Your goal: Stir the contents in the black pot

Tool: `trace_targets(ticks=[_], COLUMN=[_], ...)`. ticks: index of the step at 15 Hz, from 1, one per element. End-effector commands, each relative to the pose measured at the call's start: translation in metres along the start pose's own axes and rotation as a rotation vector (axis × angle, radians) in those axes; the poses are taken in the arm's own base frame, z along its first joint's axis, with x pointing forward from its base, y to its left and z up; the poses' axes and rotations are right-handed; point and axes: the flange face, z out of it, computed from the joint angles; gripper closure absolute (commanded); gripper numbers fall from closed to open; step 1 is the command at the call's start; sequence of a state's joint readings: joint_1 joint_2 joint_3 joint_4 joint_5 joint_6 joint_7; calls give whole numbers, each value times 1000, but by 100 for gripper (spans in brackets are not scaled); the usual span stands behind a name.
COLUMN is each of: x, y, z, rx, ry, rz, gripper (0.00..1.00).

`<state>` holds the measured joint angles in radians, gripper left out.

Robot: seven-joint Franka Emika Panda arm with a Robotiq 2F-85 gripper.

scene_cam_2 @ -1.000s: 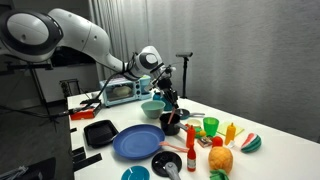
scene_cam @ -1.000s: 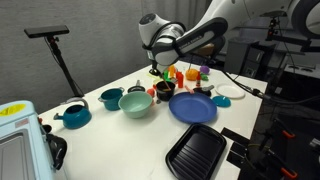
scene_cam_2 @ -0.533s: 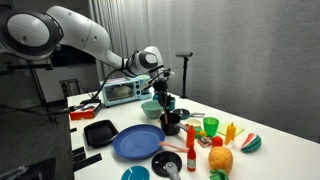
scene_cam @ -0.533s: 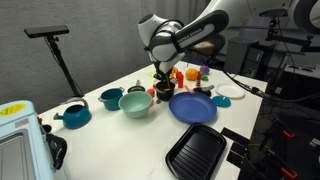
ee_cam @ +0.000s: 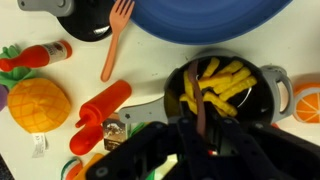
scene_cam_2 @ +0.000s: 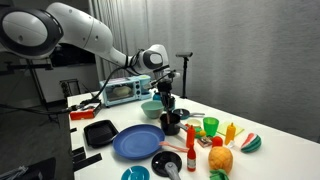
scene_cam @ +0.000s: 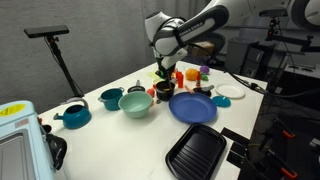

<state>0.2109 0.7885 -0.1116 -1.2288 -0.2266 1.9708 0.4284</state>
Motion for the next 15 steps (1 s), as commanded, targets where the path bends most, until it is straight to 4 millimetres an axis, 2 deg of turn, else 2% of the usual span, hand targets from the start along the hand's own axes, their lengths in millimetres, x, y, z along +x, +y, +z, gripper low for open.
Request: trace_targets(ticks=[1, 2, 4, 5, 6, 9, 10, 11, 15], x=[5, 6, 8, 8, 8, 7, 9, 11, 20], y=[10, 10, 8, 6, 4, 4, 4, 5, 13], z=[-13, -15, -18, -18, -18, -21, -20, -19, -14], rx=[67, 73, 92, 100, 108, 102, 90, 84, 72], ry=[37, 50, 70, 72, 75, 101, 124, 143, 215], rz=[-10, -9, -15, -14, -16, -37, -49, -67, -111], gripper=[49, 87, 88, 96, 100, 100, 74, 73, 43])
